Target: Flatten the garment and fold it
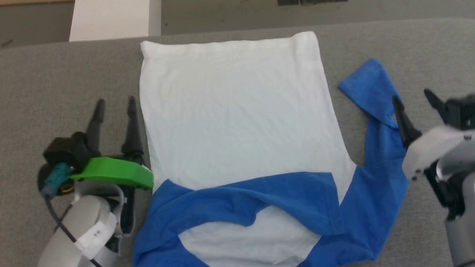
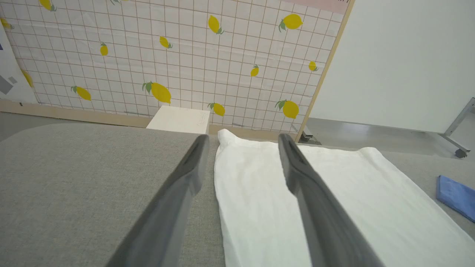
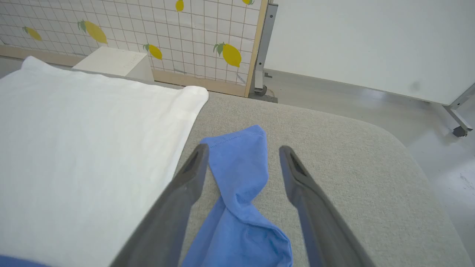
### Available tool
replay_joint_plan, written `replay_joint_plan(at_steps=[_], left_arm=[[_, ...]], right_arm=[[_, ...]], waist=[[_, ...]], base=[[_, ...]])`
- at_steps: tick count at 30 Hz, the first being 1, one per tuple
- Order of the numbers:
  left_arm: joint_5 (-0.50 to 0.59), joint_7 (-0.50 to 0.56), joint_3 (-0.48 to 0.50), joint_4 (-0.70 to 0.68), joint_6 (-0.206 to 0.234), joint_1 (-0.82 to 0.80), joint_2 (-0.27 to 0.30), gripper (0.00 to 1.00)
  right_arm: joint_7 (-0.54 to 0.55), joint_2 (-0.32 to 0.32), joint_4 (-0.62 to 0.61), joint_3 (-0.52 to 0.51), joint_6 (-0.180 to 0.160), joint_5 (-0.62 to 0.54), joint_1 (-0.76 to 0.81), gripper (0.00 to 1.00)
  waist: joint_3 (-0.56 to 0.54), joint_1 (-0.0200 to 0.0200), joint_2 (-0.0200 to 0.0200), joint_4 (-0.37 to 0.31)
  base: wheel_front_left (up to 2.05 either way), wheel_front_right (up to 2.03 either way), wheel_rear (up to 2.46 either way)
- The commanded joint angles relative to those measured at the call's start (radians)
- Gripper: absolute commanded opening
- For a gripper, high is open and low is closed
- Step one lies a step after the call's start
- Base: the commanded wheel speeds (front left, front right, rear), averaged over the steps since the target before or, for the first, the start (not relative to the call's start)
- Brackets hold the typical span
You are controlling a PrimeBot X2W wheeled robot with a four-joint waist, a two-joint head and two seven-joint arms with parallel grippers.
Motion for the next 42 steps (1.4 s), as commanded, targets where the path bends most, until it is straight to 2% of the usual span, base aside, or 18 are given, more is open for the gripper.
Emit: replay_joint_plan(at_steps=[1,6,9,14,17,18,19,21,24,29,33,37,42], left_arm=[[0.038,-0.007,0.033,-0.026,0.000,0.016,-0.001,1.00],[0.124,-0.007,0.138,-0.068,-0.044,0.040,-0.035,1.00],[0.165,-0.007,0.190,-0.067,-0.085,0.034,-0.082,1.00],[0.203,-0.007,0.232,-0.049,-0.134,0.040,-0.138,1.00],[0.221,-0.007,0.254,-0.042,-0.156,0.045,-0.165,1.00],[0.227,-0.007,0.263,-0.040,-0.164,0.047,-0.173,1.00],[0.233,-0.008,0.272,-0.037,-0.172,0.048,-0.181,1.00],[0.246,-0.008,0.285,-0.032,-0.184,0.051,-0.193,1.00],[0.262,-0.008,0.303,-0.021,-0.200,0.059,-0.207,1.00],[0.286,-0.008,0.341,0.005,-0.221,0.097,-0.215,1.00],[0.301,-0.008,0.363,0.015,-0.231,0.137,-0.209,1.00],[0.315,-0.008,0.373,0.028,-0.237,0.199,-0.199,1.00],[0.317,-0.006,0.364,0.042,-0.241,0.239,-0.194,1.00]], right_arm=[[0.023,-0.008,0.030,0.012,-0.002,0.006,-0.057,1.00],[0.096,-0.051,0.179,0.069,-0.002,0.034,-0.229,1.00],[0.156,-0.072,0.293,0.108,-0.002,0.040,-0.319,1.00],[0.287,-0.074,0.411,0.112,-0.002,0.039,-0.367,1.00],[0.356,-0.066,0.431,0.118,-0.002,0.050,-0.371,1.00],[0.380,-0.069,0.433,0.120,-0.002,0.052,-0.369,0.89],[0.399,-0.071,0.432,0.122,-0.002,0.053,-0.367,0.33],[0.412,-0.078,0.427,0.116,-0.002,0.052,-0.363,0.00],[0.369,-0.068,0.403,0.075,-0.002,0.043,-0.354,0.00],[0.195,-0.027,0.351,-0.013,-0.002,0.017,-0.293,0.00],[0.104,0.002,0.285,-0.081,-0.002,0.025,-0.214,0.00],[0.107,0.023,0.111,-0.131,-0.002,0.040,-0.103,0.00],[0.205,0.050,-0.153,-0.146,-0.002,0.048,-0.012,0.00]], waist=[[0.074,0.0000,0.0000,0.051],[0.157,0.0000,0.0000,0.096],[0.198,0.0000,0.0000,0.124],[0.214,0.0000,0.0000,0.140],[0.213,0.0000,0.0000,0.142],[0.212,0.0000,0.0000,0.142],[0.211,0.0000,0.0000,0.141],[0.205,0.0000,0.0000,0.137],[0.185,0.0000,0.0000,0.127],[0.106,0.0000,0.0000,0.094],[0.025,0.0000,0.0000,0.066],[-0.063,0.0000,0.0000,0.031],[-0.119,0.0000,0.0000,0.010]], base=[[0.00,0.00,0.00],[0.00,0.00,0.00],[0.00,0.00,0.00],[0.00,0.00,0.00],[0.00,0.00,0.00],[0.00,0.00,0.00],[0.00,0.00,0.00],[0.00,0.00,0.00],[0.00,0.00,0.00],[0.00,0.00,0.00],[0.00,0.00,0.00],[0.00,0.00,0.00],[0.00,0.00,0.00]])
